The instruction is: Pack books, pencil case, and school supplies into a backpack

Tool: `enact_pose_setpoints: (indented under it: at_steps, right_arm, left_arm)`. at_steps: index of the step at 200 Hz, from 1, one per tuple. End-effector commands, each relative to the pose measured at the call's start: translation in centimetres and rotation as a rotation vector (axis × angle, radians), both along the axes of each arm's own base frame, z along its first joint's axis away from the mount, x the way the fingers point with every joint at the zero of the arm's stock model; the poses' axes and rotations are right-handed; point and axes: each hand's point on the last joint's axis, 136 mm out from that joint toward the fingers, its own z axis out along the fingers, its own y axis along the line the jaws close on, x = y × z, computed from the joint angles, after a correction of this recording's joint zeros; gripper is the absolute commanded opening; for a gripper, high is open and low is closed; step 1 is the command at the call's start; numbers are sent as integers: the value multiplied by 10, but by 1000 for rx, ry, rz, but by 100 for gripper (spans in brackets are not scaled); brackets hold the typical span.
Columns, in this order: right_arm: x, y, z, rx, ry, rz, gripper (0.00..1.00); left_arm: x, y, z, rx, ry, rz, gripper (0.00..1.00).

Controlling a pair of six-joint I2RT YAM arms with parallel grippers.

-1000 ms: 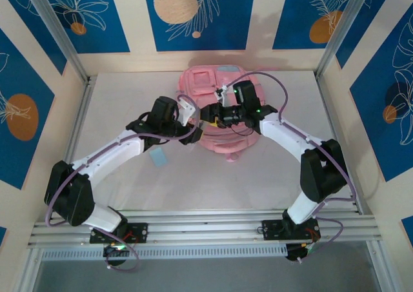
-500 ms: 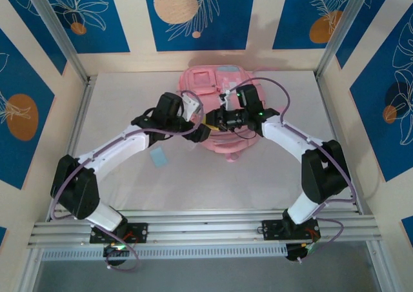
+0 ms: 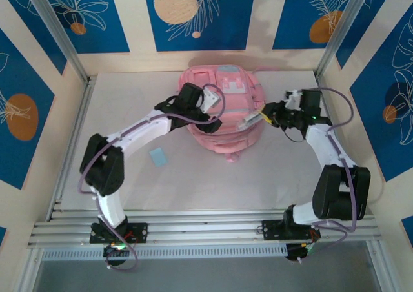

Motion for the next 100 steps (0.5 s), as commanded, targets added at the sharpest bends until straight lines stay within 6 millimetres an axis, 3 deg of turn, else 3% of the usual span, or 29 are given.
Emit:
enact_pose_setpoints:
  at_steps: [1, 42, 78, 100]
  right_arm:
    - [-18, -22, 8, 32, -5, -28, 23]
    - [-36, -55, 10, 52, -19, -112, 23]
    - [-44, -60, 10, 88, -23, -122, 22]
    - [-46, -59, 11, 94, -26, -125, 22]
  left_arm:
    - [-2, -20, -11, 109, -38, -95, 86]
    - [6, -42, -35, 177, -53, -165, 73]
    - [15, -47, -54, 215, -66, -186, 67]
    - [28, -47, -61, 250, -95, -172, 58]
